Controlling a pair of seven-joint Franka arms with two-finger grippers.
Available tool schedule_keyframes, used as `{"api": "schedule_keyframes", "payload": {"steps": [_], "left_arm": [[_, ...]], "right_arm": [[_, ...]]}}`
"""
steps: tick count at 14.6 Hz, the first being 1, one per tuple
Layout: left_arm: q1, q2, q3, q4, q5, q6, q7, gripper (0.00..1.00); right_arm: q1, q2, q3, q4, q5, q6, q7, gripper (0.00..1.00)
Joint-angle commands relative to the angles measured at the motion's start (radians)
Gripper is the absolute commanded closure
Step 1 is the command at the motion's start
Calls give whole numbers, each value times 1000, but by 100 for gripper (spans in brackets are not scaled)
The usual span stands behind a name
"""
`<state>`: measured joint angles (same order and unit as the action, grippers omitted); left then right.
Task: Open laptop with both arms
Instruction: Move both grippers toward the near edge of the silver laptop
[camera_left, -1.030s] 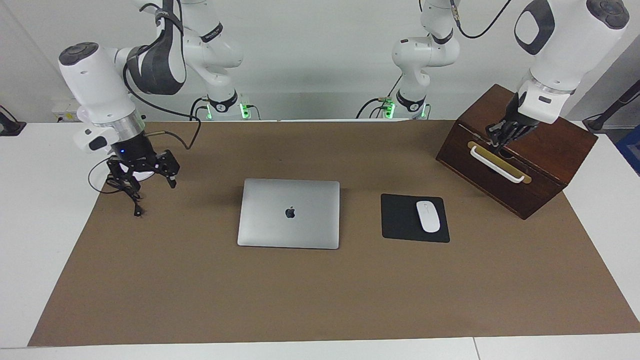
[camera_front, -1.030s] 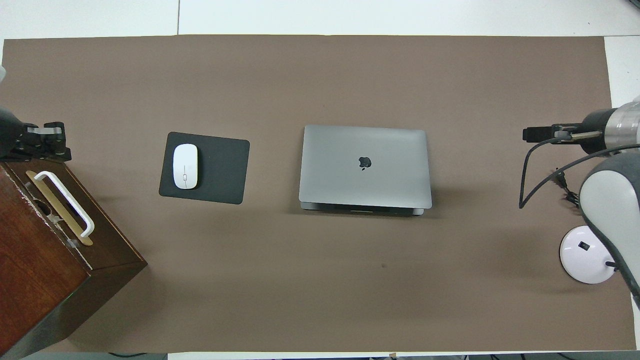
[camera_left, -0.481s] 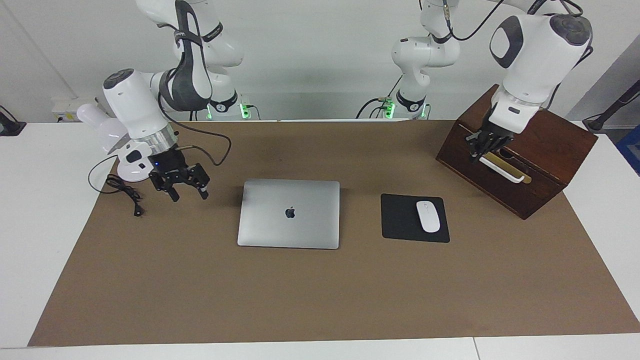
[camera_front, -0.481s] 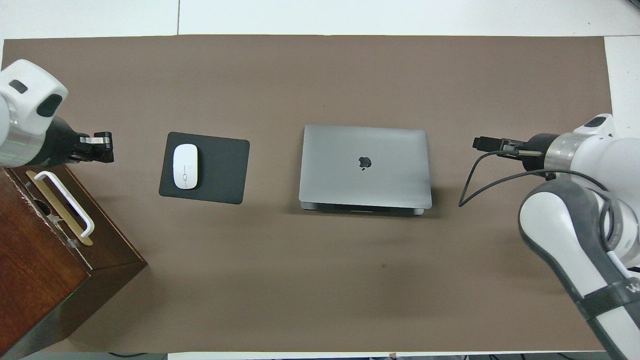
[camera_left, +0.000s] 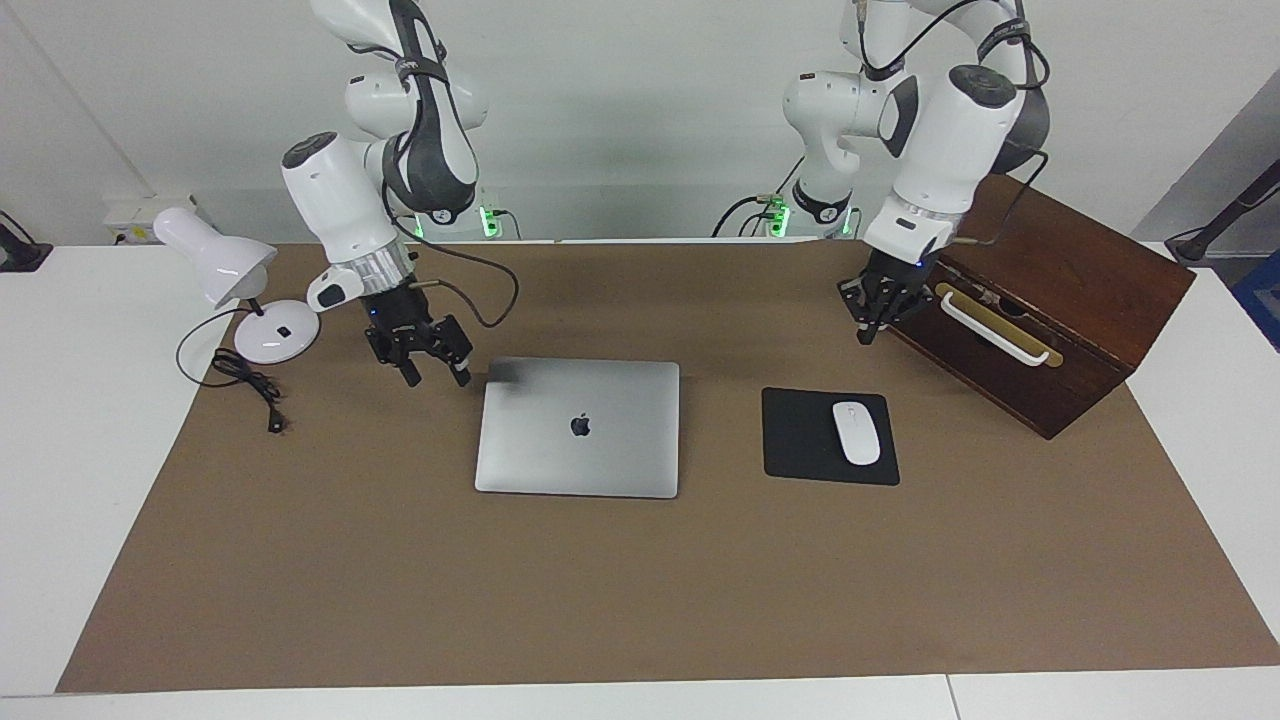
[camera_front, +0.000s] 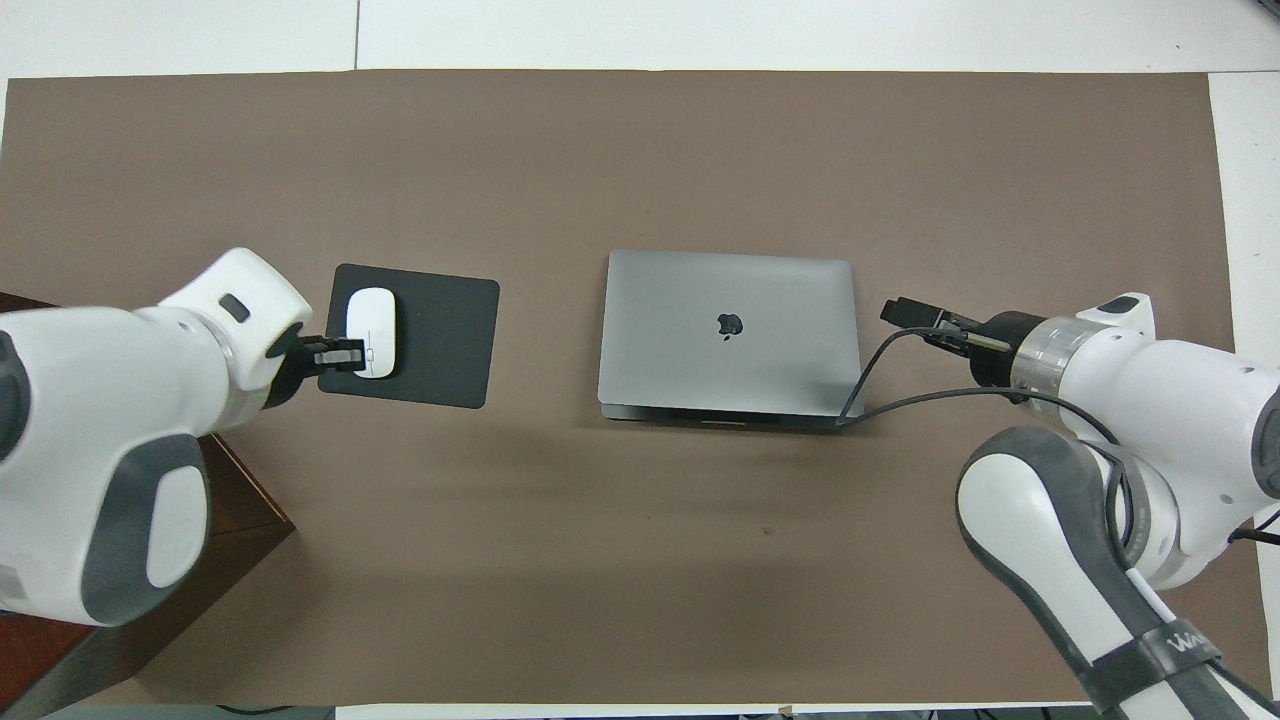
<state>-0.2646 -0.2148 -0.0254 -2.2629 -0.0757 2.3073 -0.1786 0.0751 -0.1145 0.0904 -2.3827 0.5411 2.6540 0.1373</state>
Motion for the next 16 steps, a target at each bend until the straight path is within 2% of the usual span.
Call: {"api": "schedule_keyframes", "payload": {"steps": [1, 3, 7, 11, 16], "left_arm": [[-63, -98, 15, -138, -13, 109, -21, 100], [-114, -115, 15, -179, -13, 173, -74, 100], [-215, -133, 15, -242, -13, 277, -163, 100], [-292, -132, 7, -256, -13, 331, -216, 100], [-356, -110, -2, -335, -13, 500, -217, 100]], "right_arm": [[58, -33, 0, -53, 69, 78, 85, 0], [129, -24, 0, -84, 74, 174, 142, 0], [225, -17, 0, -95, 74, 248, 266, 0], [287, -17, 0, -105, 74, 312, 358, 0], [319, -2, 0, -130, 74, 401, 410, 0]]}}
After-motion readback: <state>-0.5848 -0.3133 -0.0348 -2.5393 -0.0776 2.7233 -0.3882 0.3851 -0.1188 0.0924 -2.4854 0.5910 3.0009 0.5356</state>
